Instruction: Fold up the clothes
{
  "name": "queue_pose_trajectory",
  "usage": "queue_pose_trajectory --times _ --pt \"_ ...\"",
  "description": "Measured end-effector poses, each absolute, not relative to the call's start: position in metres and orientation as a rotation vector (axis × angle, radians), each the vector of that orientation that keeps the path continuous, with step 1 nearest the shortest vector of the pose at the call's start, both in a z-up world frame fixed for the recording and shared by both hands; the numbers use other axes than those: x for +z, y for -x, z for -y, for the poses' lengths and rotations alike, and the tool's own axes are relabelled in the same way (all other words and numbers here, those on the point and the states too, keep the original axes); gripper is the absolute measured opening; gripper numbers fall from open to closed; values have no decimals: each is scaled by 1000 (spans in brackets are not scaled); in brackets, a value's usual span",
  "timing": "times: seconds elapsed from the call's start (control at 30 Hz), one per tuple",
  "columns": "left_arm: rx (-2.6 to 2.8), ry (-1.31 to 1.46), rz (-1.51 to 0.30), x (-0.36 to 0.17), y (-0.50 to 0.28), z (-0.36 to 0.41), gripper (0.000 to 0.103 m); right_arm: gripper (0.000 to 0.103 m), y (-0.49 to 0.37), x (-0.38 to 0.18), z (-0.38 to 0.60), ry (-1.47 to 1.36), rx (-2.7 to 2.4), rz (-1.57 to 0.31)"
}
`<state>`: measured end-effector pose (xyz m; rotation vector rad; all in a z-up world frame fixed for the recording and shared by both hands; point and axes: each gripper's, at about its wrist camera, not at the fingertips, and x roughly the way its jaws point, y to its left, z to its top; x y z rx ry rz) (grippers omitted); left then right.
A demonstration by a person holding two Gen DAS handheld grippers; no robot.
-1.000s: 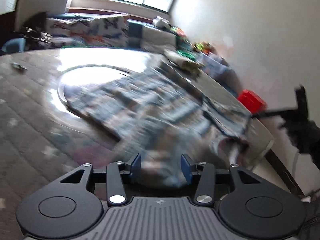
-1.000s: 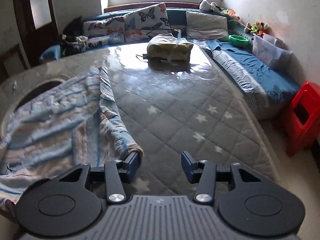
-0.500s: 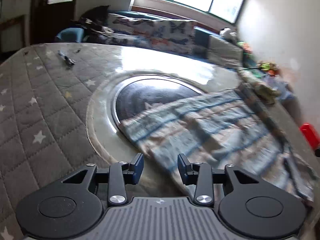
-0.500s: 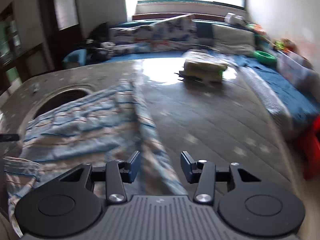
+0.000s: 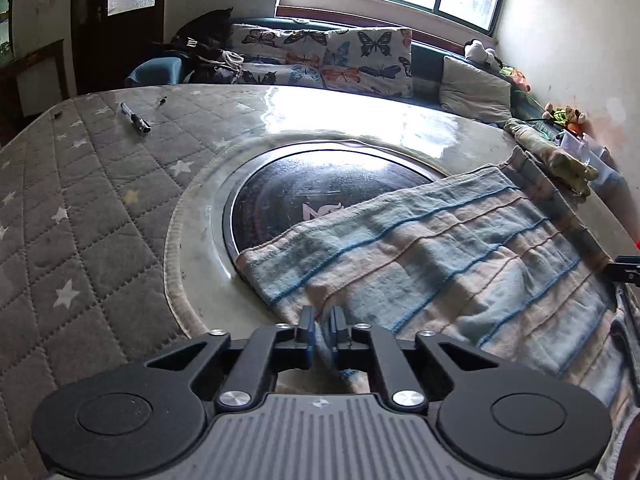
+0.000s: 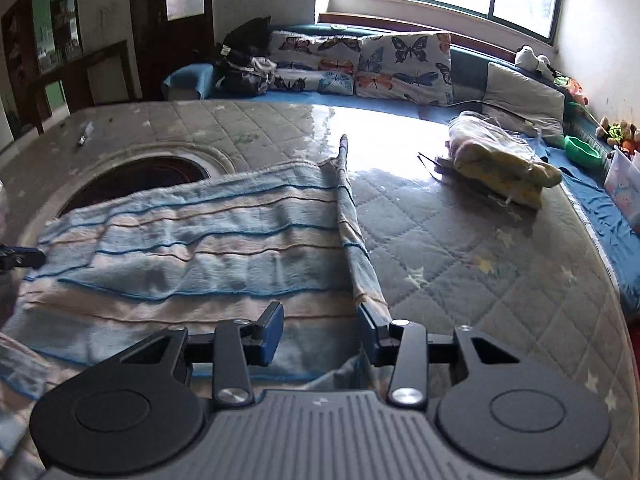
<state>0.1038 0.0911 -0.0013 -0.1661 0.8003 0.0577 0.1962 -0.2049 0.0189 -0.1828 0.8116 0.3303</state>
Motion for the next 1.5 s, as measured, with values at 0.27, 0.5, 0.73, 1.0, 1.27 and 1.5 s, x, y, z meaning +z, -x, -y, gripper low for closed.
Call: queue_pose_trajectory --times 0.27,0.5,0.73,1.0,1.27,1.5 --pt "117 159 -791 1 -128 -110 1 36 -228 2 206 172 281 -850" --pt "91 219 -790 5 -116 -107 5 37 -236 -2 211 169 266 -848" --pt "105 243 -792 -1 -124 -104 12 37 -238 -3 214 173 262 -849" --pt "97 251 -780 -2 -131 -108 0 37 -240 -4 219 155 258 -855" --pt "130 271 -745 10 -136 -130 0 30 -244 -5 217 131 266 -862" --pt "87 294 -772 5 -122 -120 10 31 -243 -6 218 122 269 -857"
